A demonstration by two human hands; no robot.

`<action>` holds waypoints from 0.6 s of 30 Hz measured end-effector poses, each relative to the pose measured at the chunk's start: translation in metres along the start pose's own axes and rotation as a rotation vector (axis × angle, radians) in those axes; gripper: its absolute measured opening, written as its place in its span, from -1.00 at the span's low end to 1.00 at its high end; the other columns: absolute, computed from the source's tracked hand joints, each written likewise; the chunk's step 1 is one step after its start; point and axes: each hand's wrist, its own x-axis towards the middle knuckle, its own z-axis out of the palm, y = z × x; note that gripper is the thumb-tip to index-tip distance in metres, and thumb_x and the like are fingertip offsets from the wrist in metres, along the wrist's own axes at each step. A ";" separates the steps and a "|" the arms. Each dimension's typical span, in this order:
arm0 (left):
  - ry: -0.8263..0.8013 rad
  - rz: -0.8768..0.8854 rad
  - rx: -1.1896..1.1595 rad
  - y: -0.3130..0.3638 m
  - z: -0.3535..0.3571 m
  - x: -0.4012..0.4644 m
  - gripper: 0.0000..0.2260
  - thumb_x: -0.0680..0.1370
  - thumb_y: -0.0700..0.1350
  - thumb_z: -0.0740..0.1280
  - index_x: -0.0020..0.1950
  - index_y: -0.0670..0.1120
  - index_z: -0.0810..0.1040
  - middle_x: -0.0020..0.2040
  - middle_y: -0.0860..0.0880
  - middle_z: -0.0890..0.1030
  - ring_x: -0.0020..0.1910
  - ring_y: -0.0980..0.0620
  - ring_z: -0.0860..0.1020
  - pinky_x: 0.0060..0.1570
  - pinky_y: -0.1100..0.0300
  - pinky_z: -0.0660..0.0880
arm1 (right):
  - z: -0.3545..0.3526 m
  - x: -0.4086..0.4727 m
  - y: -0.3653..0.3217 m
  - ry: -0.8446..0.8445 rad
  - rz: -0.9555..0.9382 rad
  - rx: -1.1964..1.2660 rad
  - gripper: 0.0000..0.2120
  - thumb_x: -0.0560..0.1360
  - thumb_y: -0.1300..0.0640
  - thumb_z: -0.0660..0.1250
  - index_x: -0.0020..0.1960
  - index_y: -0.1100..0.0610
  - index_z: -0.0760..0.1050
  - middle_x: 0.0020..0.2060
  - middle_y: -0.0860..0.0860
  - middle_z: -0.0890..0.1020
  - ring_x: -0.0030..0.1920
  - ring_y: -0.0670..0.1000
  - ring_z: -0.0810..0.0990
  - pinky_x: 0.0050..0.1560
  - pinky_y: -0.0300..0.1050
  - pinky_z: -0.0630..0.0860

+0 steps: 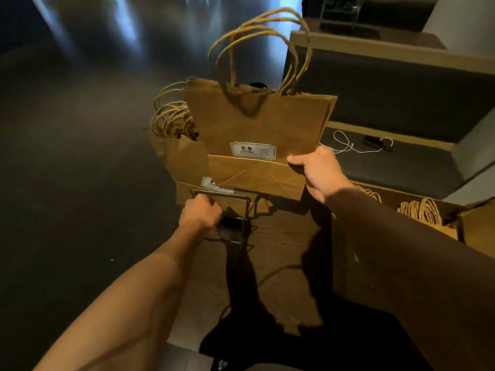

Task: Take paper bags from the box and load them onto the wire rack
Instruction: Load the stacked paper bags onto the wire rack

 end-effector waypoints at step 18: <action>-0.419 0.172 0.623 -0.019 0.020 0.068 -0.45 0.59 0.17 -0.13 0.55 0.10 0.25 0.59 -0.04 0.16 0.50 -0.14 0.26 0.42 -0.14 0.21 | 0.069 0.026 0.014 -0.084 -0.064 -0.269 -0.75 0.45 0.35 0.37 0.11 0.22 0.51 0.04 0.18 0.65 0.07 0.16 0.64 0.15 0.11 0.58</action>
